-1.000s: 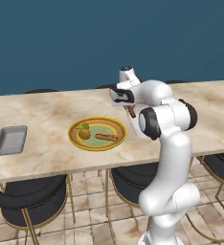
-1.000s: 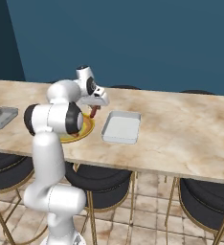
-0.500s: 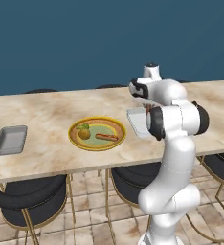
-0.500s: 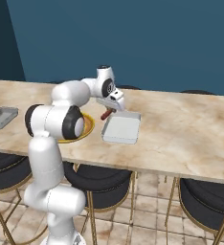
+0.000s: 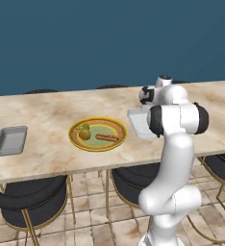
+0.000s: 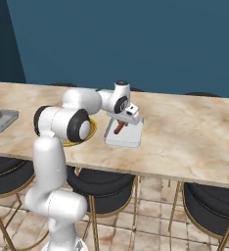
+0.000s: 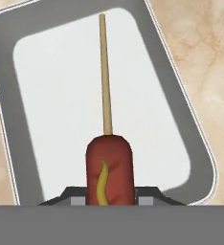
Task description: Place one cooked food and one vegetable from the large plate to each tupperware container.
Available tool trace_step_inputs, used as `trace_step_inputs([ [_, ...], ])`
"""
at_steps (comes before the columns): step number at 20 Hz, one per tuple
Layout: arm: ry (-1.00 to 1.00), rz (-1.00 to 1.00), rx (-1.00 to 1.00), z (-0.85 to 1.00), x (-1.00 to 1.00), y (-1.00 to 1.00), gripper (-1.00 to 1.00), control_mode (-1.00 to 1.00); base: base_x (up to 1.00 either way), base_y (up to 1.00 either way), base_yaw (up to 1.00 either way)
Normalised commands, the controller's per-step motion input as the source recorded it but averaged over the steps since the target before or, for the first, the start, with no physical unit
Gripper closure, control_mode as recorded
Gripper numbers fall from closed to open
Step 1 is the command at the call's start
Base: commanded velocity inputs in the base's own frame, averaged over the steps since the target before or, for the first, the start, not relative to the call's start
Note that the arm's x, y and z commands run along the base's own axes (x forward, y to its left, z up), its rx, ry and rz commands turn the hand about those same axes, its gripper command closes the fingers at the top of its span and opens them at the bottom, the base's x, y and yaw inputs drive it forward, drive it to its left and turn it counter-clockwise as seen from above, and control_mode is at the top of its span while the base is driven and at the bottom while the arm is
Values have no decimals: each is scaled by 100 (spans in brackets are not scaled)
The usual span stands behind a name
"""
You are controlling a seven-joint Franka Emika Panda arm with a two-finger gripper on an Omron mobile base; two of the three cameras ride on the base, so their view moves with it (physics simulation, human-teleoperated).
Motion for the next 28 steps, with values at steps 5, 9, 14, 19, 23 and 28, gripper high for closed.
trace_step_inputs([
  [5, 8, 21, -10, -6, 63, 0, 100, -100, 0, 0, 0],
  [9, 4, 23, -10, -22, 19, 0, 100, -100, 0, 0, 0],
  [14, 3, 15, -7, -44, 0, -27, 100, -100, 0, 0, 0],
  [19, 1, 3, -1, -35, 0, -3, 100, -100, 0, 0, 0],
  [23, 0, 0, 0, -5, 0, 0, -100, -100, 0, 0, 0],
  [28, 0, 0, 0, 0, 0, 0, -100, -100, 0, 0, 0],
])
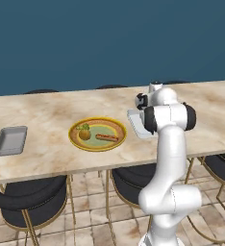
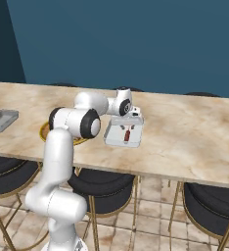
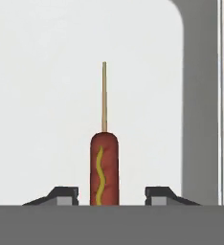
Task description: Place one cooked food and one vegetable from the large plate to each tupperware container.
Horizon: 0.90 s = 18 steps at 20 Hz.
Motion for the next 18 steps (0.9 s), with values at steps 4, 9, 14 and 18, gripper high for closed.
trace_step_inputs([
  [4, 0, 0, -1, 3, 0, 0, -100, -100, 0, 0, 0],
  [9, -6, 0, -2, 66, -15, 20, -100, -100, 0, 0, 0],
  [14, -17, 0, 0, 96, -87, 37, -100, -100, 0, 0, 0],
  [18, -16, 0, 0, 64, -100, 57, -100, -100, 0, 0, 0],
])
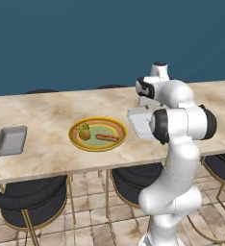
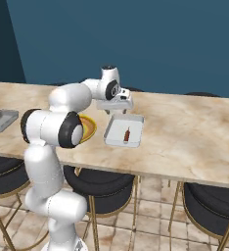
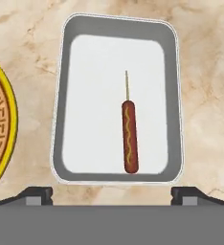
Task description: Place one cooked food and one vegetable from the large plate to each tupperware container.
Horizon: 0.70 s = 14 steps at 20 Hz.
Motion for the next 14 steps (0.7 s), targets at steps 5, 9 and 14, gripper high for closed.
trace_step_inputs([
  [5, -2, 5, 0, 52, -59, 100, -100, -100, 0, 0, 0],
  [9, 0, 0, 0, 72, -45, 100, -100, -100, 0, 0, 0],
  [14, 15, 0, 4, 8, -21, 100, -100, -100, 0, 0, 0],
])
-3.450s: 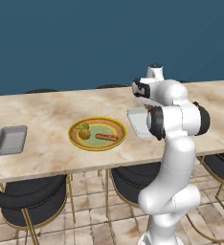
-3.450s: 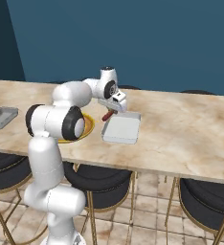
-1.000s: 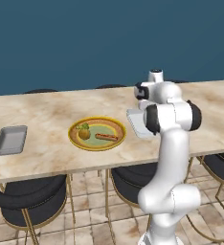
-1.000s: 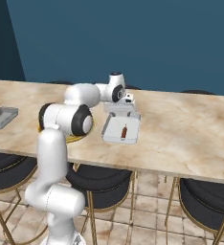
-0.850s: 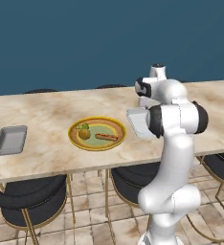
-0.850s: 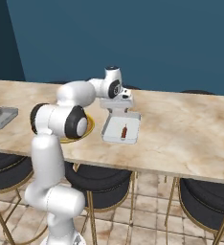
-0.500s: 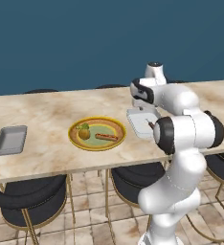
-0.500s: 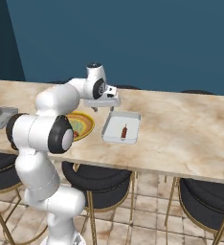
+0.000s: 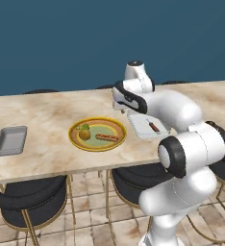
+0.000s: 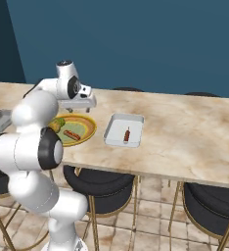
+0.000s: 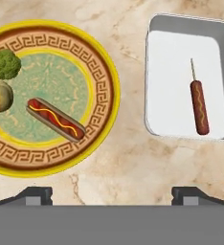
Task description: Place one cooked food and one vegetable from the large plate to each tupperware container.
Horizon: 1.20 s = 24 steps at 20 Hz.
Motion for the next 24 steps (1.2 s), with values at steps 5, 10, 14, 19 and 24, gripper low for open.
trace_step_inputs([
  [5, 2, 3, 0, -26, -8, 100, -100, -100, 0, 0, 0],
  [10, 0, 3, 0, -36, 0, 95, -100, -100, 0, 0, 0],
  [14, 1, 2, 0, -30, 13, 73, -100, -100, 0, 0, 0],
  [19, 1, 3, 0, -31, 20, 46, -100, -100, 0, 0, 0],
  [24, 0, 1, 0, -25, 10, 35, -100, -100, 0, 0, 0],
])
